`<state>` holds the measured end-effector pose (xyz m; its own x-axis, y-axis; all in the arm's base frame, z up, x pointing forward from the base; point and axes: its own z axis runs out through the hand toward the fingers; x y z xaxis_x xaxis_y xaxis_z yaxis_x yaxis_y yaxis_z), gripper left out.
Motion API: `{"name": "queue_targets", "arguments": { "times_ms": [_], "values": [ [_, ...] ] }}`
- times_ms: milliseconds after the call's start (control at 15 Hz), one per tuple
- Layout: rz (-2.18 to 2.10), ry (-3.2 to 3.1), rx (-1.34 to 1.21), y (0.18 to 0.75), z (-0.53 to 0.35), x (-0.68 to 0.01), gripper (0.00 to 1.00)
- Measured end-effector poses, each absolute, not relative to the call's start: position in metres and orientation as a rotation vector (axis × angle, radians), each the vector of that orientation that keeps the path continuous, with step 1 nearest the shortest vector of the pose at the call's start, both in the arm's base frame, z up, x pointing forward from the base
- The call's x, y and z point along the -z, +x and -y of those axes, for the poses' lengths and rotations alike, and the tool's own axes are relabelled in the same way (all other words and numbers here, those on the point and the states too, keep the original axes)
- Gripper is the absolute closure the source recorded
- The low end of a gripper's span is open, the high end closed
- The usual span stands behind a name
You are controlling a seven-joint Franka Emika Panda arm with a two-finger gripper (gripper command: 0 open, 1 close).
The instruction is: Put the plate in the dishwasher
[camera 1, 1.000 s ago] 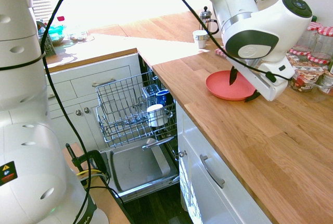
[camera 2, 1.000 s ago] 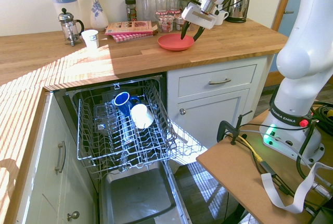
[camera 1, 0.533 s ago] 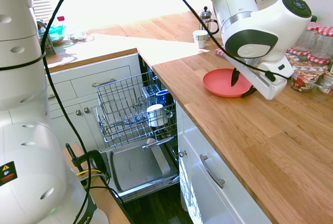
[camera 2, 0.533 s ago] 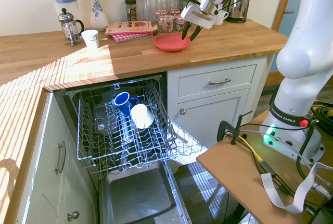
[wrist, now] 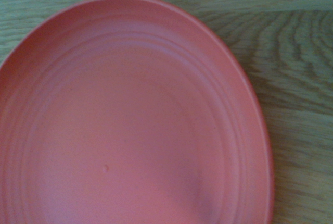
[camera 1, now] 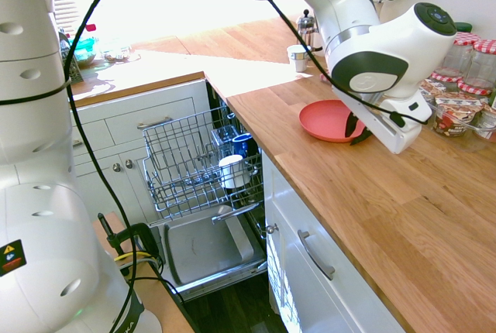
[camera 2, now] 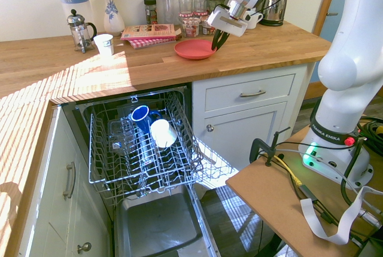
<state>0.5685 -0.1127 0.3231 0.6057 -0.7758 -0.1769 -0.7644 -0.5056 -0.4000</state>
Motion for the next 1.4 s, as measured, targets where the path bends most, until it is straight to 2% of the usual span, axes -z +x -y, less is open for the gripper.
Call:
{"name": "queue_targets", "arguments": {
  "times_ms": [400, 667, 800, 1000, 1200, 1400],
  "values": [
    [-1.205, -2.401, 0.066, 0.575, 0.108, -0.338, 1.00],
    [-1.118, -2.491, 0.178, 0.585, 0.083, -0.436, 1.00],
    [-1.014, -2.617, 0.221, 0.590, 0.023, -0.493, 1.00],
    [-0.829, -2.824, 0.296, 0.594, -0.112, -0.548, 1.00],
    [-0.691, -3.009, 0.468, 0.580, -0.186, -0.602, 1.00],
    [-0.510, -3.182, 0.613, 0.547, -0.265, -0.577, 1.00]
  ]
}}
